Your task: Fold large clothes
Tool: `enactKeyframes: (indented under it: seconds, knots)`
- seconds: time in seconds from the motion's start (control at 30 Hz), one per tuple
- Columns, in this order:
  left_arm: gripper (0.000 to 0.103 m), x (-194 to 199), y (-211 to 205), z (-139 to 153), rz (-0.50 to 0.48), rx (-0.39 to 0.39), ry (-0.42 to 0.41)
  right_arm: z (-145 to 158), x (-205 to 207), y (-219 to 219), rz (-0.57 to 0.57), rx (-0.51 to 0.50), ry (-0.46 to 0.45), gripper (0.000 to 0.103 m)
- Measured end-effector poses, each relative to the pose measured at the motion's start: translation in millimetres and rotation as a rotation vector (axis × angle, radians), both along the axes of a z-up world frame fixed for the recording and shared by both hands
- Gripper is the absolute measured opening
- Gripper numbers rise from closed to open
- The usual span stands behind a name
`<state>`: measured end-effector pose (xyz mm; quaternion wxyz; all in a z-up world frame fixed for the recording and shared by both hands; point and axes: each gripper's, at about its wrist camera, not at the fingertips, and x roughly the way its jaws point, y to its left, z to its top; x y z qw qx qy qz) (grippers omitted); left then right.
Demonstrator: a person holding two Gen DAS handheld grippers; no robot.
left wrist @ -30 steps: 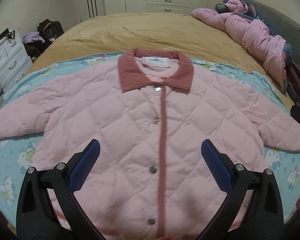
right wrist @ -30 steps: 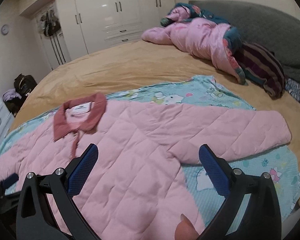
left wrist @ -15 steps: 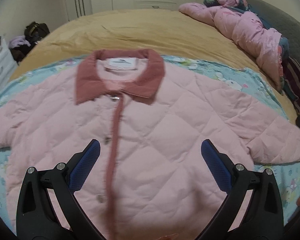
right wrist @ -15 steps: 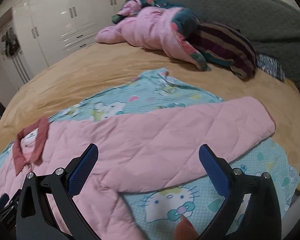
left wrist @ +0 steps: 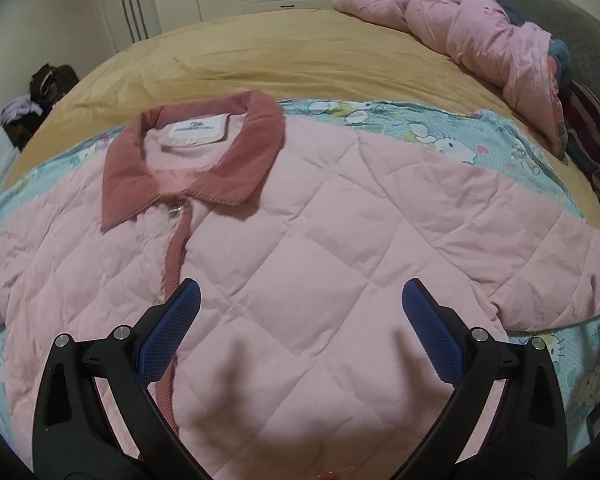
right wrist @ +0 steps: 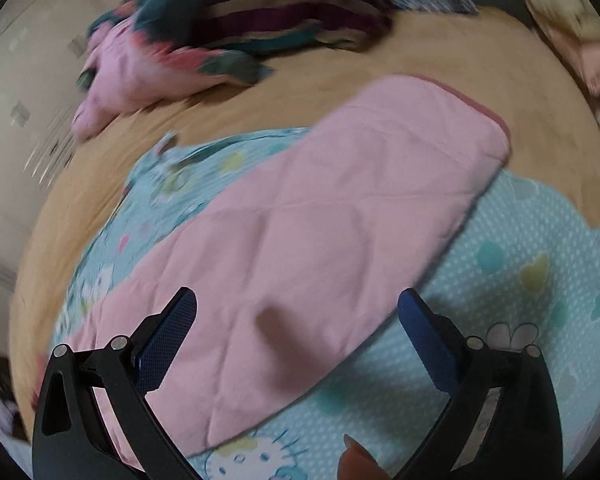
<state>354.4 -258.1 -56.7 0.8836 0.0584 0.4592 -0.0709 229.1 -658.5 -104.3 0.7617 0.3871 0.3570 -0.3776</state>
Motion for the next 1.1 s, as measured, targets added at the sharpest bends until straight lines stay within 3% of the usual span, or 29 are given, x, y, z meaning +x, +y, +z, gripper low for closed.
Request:
enactKeyframes:
  seconds: [0.23,0.5,0.7,0.77,0.83,0.87,1.0,1.1]
  knots:
    - [0.095,10,-7,-1,-0.003,0.014,-0.005,-40,-18,-42,-0.095,0.181,-0.103,0.099]
    - [0.095,17,-2,-13,0.010,0.039,-0.001,-56,-32,-79,-0.157,0.245,-0.395,0.099]
    - [0.095,17,5,-18,0.020,0.034,0.018,-55,-26,-84,-0.126,0.210,-0.460,0.098]
    - [0.095,16,8,-17,0.023,0.032,0.017,-53,-22,-81,-0.103,0.200,-0.458,0.089]
    - [0.095,16,12,-15,0.029,0.022,0.020,-55,-21,-80,-0.086,0.211,-0.448,0.048]
    - [0.095,16,14,-13,0.031,0.019,0.018,-58,-19,-81,-0.081,0.225,-0.444,0.041]
    - [0.095,14,21,-5,0.035,0.014,0.003,-57,-20,-81,-0.060,0.216,-0.453,0.022]
    - [0.095,15,28,3,0.045,0.007,-0.005,-44,-18,-74,-0.031,0.169,-0.451,0.017]
